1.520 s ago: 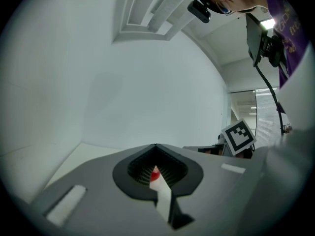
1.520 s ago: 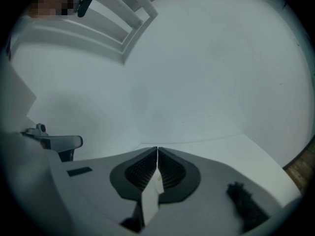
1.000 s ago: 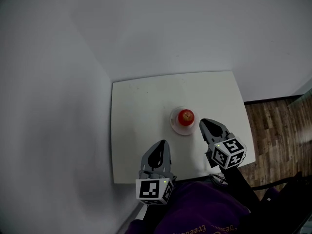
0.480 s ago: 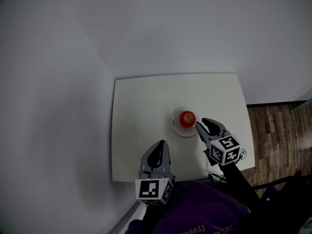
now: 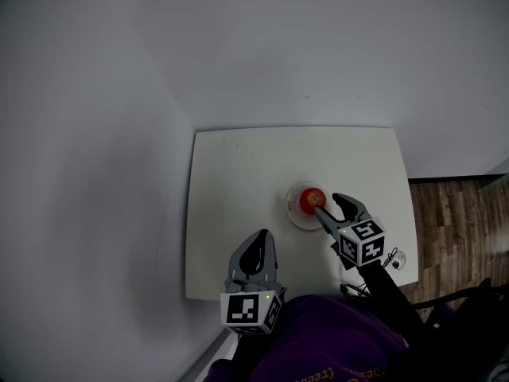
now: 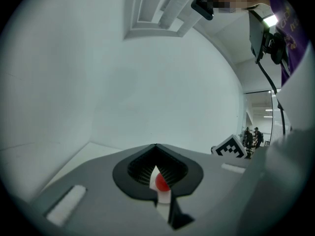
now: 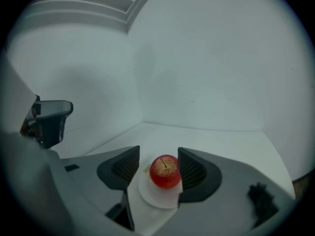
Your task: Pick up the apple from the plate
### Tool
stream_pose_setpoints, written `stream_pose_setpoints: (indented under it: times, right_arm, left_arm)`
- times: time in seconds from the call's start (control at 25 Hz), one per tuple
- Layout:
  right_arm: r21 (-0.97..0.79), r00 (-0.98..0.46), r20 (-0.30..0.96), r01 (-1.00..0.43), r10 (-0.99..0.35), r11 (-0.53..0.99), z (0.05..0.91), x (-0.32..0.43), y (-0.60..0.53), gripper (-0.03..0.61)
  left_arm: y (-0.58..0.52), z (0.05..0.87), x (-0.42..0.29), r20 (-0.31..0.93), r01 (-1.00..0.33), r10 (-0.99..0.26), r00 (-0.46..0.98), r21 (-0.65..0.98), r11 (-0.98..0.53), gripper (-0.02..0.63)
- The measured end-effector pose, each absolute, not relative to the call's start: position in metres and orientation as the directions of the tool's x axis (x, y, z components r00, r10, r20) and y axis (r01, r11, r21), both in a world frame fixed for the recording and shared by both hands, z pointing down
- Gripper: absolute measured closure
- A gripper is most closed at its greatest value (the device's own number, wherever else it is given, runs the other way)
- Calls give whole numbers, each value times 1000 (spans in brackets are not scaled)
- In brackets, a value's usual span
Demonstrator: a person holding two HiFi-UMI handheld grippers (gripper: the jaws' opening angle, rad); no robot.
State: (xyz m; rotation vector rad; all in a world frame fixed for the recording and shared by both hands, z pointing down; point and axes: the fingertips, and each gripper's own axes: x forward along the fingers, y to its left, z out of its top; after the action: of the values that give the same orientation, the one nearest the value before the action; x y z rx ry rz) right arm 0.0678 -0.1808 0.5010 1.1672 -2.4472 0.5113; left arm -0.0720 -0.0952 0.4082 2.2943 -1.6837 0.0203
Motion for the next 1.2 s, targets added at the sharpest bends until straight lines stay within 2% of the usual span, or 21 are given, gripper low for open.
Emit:
stream_pose_setpoints:
  times: [0.68, 1.2]
  right_arm:
    - [-125, -563, 566, -781, -602, 612, 536, 61, -198, 272]
    - [-111, -554, 610, -767, -566, 632, 558, 56, -200, 252]
  left_arm:
    - [-110, 413, -76, 190, -939, -937, 293, 242, -244, 607]
    - [-110, 417, -80, 200, -942, -938, 283, 242, -233, 607]
